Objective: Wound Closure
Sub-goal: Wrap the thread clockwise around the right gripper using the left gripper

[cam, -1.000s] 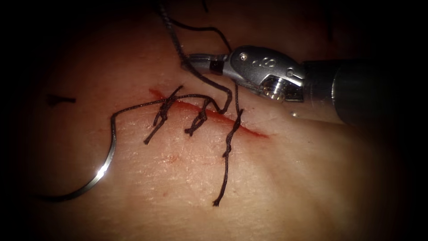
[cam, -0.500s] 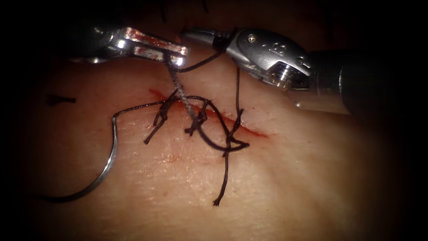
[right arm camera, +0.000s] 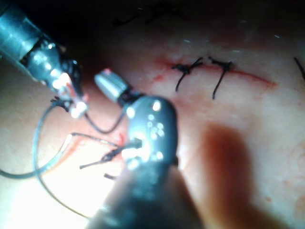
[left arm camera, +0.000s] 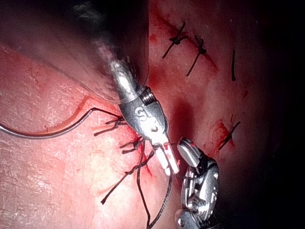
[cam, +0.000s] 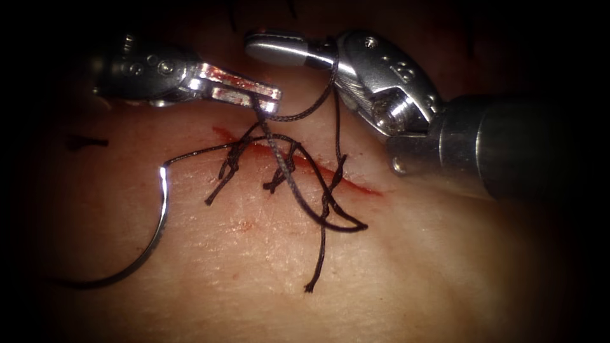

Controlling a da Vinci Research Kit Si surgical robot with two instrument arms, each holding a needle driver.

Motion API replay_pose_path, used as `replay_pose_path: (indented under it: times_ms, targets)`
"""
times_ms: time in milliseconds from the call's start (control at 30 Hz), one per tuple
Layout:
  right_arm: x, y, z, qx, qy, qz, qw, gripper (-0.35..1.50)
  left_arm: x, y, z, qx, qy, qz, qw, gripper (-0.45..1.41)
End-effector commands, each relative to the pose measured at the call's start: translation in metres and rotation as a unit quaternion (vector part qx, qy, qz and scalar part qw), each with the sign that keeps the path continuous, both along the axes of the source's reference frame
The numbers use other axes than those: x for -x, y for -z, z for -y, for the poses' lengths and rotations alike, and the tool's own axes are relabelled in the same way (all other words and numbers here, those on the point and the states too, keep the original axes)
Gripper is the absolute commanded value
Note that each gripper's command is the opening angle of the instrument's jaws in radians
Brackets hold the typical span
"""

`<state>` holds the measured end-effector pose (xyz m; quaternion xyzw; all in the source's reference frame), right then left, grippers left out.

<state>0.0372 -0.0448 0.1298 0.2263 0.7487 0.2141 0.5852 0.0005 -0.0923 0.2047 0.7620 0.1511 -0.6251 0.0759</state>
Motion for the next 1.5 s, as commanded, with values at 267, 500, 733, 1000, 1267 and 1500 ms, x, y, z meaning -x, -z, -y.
replay_pose_path:
  times_ms: [267,500,733,1000,1267,1500]
  targets:
    - [0.0022,-0.0004,0.0011,-0.006,0.019,-0.039,0.999,-0.11,-0.0025,-0.0033,0.0007,-0.012,0.012,0.000,1.000,-0.45]
    - [0.0037,0.0002,0.0019,-0.005,0.036,-0.072,0.997,-0.18,-0.0029,-0.0048,-0.0002,-0.014,0.013,0.003,1.000,-0.45]
    - [0.0038,0.0006,0.0028,-0.003,0.087,-0.090,0.992,-0.18,-0.0032,-0.0067,-0.0024,-0.016,0.012,0.002,1.000,-0.45]
    - [0.0042,0.0001,0.0037,0.006,0.135,-0.084,0.987,-0.06,-0.0037,-0.0099,-0.0032,-0.013,0.003,-0.001,1.000,-0.45]
    - [0.0043,-0.0001,0.0037,0.006,0.142,-0.083,0.986,-0.13,-0.0042,-0.0148,-0.0022,-0.022,-0.011,-0.020,1.000,-0.45]
    - [0.0046,-0.0008,0.0037,0.020,0.181,-0.078,0.980,-0.13,-0.0041,-0.0156,-0.0020,-0.025,-0.013,-0.024,0.999,-0.45]
